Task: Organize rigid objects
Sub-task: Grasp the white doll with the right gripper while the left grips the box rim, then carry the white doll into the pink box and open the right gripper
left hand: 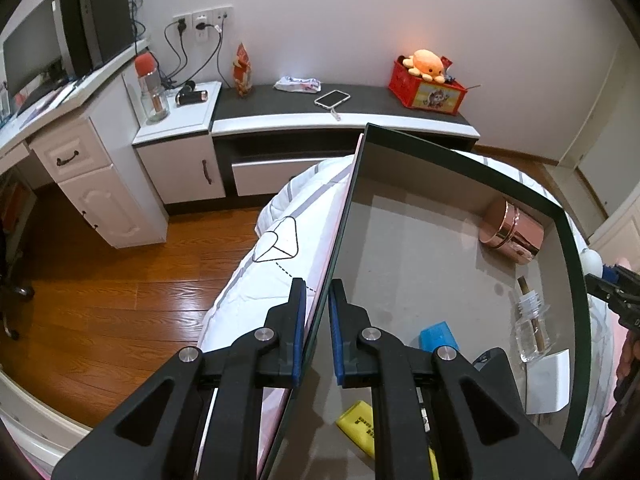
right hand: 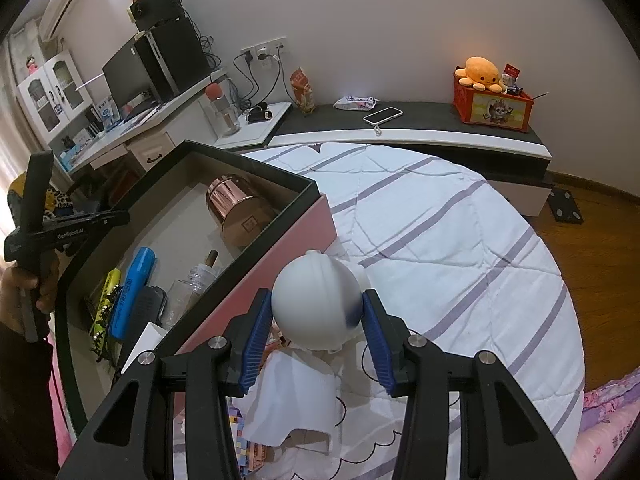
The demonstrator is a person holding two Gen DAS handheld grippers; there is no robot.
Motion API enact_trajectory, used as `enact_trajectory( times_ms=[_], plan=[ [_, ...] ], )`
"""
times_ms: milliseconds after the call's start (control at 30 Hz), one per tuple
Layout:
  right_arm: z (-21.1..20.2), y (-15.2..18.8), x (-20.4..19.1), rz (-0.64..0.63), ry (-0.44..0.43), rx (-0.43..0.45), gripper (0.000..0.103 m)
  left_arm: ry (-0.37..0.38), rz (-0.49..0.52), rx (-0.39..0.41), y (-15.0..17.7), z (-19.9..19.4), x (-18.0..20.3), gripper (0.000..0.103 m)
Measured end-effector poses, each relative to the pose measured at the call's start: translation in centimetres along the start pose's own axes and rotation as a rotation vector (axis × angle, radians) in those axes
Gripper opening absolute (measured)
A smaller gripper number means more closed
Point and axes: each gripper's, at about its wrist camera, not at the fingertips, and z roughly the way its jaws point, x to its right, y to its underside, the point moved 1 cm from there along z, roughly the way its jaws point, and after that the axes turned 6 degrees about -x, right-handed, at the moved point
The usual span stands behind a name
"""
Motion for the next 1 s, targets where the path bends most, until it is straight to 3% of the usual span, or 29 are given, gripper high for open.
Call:
enact_trajectory(
  times_ms=[600,1000],
  plan=[
    [0.7,-0.5,-0.1,-0.005,0.018,0.007,0.046,-0.002,0.001,0.004,0.1,0.1,0.2,0.011],
    [-1.7,-0.3,-1.4,-0.048,0.061,0.060,0.046,0.002,-0.001,0.005,0.1,0.1,0.2,0.011]
  ],
)
